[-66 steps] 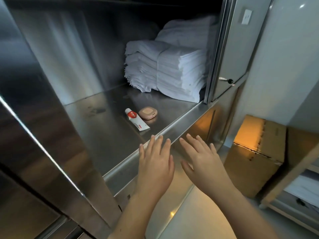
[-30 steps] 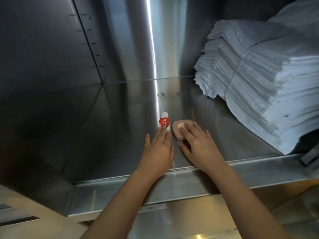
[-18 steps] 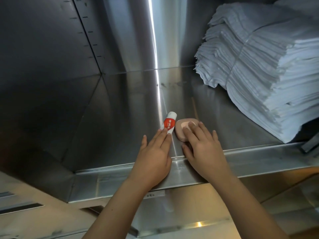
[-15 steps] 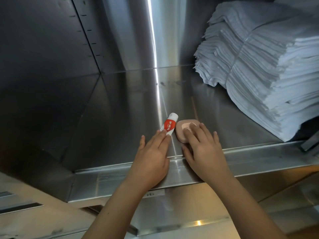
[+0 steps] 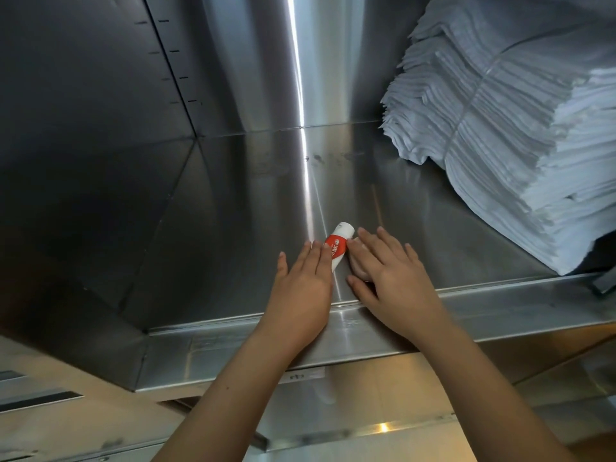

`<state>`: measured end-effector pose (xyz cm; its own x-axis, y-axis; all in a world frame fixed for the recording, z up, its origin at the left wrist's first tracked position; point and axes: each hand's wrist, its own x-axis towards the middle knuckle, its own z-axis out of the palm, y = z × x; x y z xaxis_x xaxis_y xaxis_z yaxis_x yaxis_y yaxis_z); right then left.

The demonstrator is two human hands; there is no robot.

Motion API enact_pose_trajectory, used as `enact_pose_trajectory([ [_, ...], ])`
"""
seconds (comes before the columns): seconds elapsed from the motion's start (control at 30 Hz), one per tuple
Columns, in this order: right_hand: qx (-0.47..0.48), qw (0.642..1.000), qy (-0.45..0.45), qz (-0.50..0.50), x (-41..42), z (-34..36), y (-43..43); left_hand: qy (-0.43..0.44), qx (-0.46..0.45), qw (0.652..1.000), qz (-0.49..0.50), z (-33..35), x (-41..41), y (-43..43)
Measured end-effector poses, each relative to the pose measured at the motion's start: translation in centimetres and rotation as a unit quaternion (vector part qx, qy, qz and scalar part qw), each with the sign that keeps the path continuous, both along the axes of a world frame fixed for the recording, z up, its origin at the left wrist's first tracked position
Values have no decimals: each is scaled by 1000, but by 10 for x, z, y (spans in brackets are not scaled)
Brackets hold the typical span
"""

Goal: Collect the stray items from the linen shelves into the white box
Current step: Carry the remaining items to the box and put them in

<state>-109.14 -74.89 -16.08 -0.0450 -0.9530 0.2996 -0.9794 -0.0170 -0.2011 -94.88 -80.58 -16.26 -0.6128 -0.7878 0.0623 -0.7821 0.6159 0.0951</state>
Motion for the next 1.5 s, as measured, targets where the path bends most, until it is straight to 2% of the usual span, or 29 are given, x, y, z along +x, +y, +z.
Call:
enact_pose_trajectory([
  [0.13,-52,998,15,-18,4,-2,11,12,-2,1000,-18,0,6,4],
  [0.27,-68,997,19,-21,5,-2,18,63,-8,998,-23,6,4,5],
  [0.5,-5,1000,2,-6,-1,1,18,58,18,998,25,8,-8,-6],
  [0.63,46,999,27,7,-6,0,17,48,26,997,48,8,-14,-10],
  [0.8,61,997,50,25,-10,-1,18,111,30,990,80,8,-16,-12],
  [0.9,37,998,45,34,-9,3,19,205,24,974,98,10,-12,-11],
  [1.03,19,999,32,39,-8,4,20,426,72,898,84,24,-4,-10],
  [1.1,13,998,32,44,-8,4,21,511,167,839,91,30,-4,-11],
  [1.17,-13,998,29,47,-8,5,23,597,334,722,100,34,-2,-9],
  [1.23,-42,997,25,54,-9,4,25,637,469,605,85,34,1,-9],
  [1.3,-66,995,25,70,-10,2,27,664,539,514,70,32,4,-9],
  [1.33,-76,994,25,77,-11,2,27,670,561,481,66,31,5,-9],
  [1.4,-89,992,25,88,-12,1,29,675,592,436,60,29,6,-7],
  [1.5,-99,990,21,101,-12,2,30,674,614,408,47,26,9,-5],
])
